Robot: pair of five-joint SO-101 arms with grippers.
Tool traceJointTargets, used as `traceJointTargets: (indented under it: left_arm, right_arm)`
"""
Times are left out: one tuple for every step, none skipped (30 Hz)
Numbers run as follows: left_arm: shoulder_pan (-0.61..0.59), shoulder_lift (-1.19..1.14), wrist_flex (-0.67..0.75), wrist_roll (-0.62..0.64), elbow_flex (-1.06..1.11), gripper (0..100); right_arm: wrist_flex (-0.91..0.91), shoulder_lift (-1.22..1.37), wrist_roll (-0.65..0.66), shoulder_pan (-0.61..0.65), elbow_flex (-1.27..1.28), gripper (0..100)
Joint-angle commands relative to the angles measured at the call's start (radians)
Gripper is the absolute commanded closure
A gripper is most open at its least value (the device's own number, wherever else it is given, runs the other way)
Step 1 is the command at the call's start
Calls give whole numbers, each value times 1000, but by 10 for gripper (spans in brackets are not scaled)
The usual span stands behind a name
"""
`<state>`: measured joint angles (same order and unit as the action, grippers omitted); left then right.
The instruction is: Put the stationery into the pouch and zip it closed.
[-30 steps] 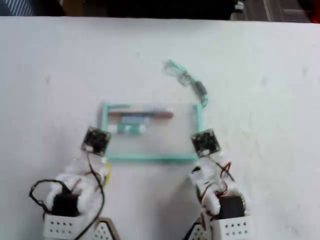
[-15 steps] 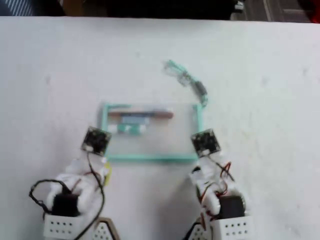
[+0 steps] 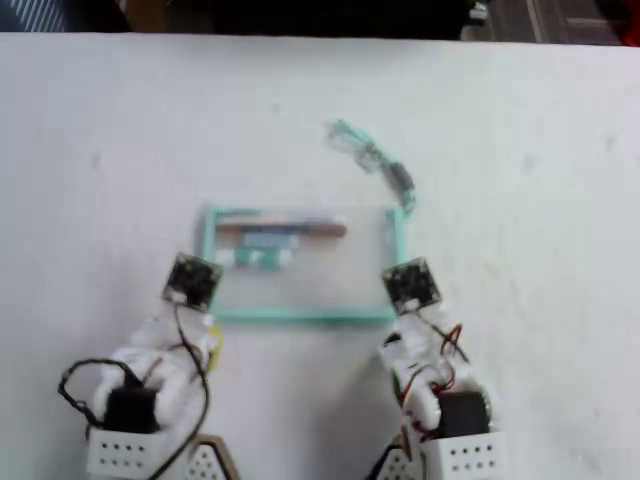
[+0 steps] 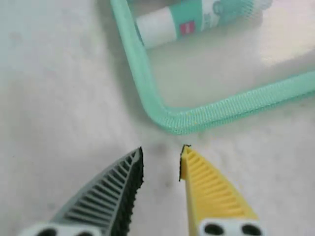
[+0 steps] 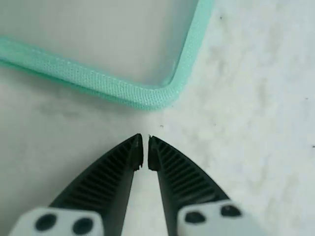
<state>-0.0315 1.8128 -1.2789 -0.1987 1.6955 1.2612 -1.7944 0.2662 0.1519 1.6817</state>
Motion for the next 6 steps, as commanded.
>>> traceJointTargets:
  left_arm:
    - [-4,12,-8,-2,-3,853]
    - [-4,12,-8,-2,-3,853]
    - [-4,12,-8,-2,-3,853]
    - [-4,12,-8,-2,-3,853]
    - [-4,12,-8,-2,-3,853]
    - [-4,12,-8,-2,-3,853]
  right_arm:
    - [5,-4,8,-4,9,981]
    - [5,-4,8,-4,9,981]
    - [5,-4,8,-4,9,981]
    - [5,-4,8,-4,9,981]
    - [5,-4,8,-4,9,981]
    - [5,-4,8,-4,9,981]
